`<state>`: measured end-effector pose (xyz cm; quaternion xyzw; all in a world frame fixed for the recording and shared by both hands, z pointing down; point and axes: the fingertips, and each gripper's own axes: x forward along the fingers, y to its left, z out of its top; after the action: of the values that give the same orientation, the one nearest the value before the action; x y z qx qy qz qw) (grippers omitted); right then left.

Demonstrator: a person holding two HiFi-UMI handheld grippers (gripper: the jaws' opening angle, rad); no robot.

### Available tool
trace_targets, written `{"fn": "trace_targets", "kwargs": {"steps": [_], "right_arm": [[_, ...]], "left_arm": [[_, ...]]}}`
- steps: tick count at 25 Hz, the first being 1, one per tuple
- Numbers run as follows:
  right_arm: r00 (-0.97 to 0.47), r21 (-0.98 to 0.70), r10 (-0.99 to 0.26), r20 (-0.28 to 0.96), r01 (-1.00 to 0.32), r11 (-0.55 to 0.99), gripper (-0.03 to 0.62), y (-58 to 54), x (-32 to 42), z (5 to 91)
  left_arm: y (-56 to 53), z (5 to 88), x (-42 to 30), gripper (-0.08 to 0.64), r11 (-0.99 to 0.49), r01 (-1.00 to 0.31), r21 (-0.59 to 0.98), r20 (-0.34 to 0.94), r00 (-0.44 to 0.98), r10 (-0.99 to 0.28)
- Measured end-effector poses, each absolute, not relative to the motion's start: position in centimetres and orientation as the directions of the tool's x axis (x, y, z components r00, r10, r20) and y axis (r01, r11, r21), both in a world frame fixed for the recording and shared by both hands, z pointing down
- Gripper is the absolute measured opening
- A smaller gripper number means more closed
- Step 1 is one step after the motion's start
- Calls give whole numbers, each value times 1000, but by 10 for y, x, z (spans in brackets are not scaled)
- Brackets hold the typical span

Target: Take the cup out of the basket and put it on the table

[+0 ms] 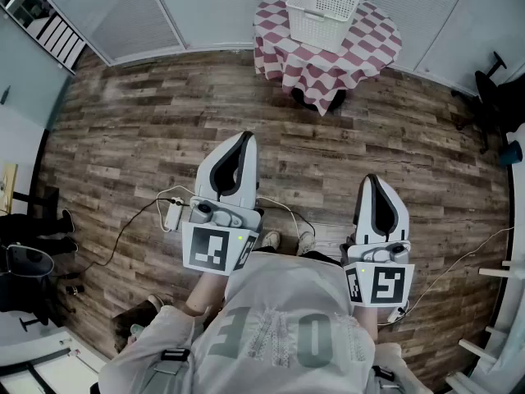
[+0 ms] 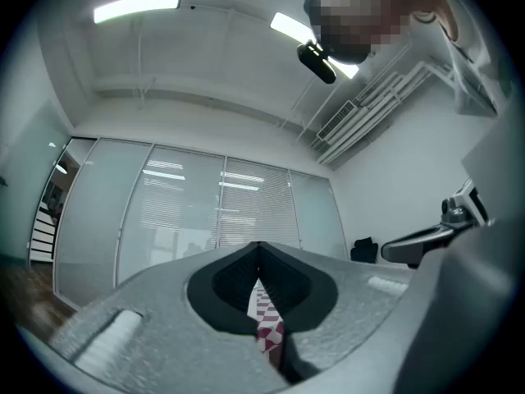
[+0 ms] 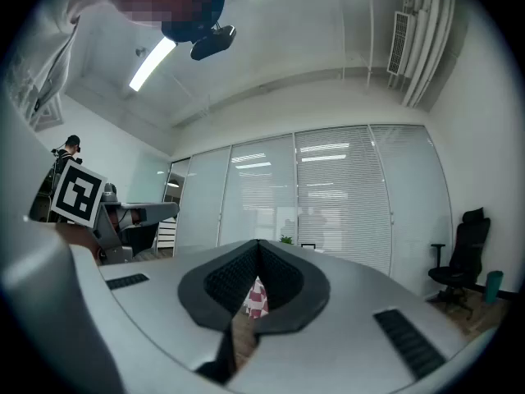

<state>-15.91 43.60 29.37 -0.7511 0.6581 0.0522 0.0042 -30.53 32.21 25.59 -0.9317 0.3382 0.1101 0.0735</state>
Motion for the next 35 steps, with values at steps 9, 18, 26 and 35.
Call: {"fn": "trace_targets", "kwargs": {"steps": [9,18,26,35], "right_arm": [[113,69,-990,-86,-991,-119,9,428,-143,296],[75,61,-991,-110,-995,-82,9,430,-100,299],[27,24,-996,-88,-999,-30,9,426,-65,316],[18,50,-995,-98,-999,-23,9,383,-41,331]], "left_arm": [[316,257,-292,5,-748,-661,-64,-254,735,-628],[313,264,-258,5,-717,-694,-64,-253,707,-661],[316,269,-232,5,-685,-723,-90,-232,684,-691],[266,287,-197,5,-693,-716,-86,-235,691,-684]]}}
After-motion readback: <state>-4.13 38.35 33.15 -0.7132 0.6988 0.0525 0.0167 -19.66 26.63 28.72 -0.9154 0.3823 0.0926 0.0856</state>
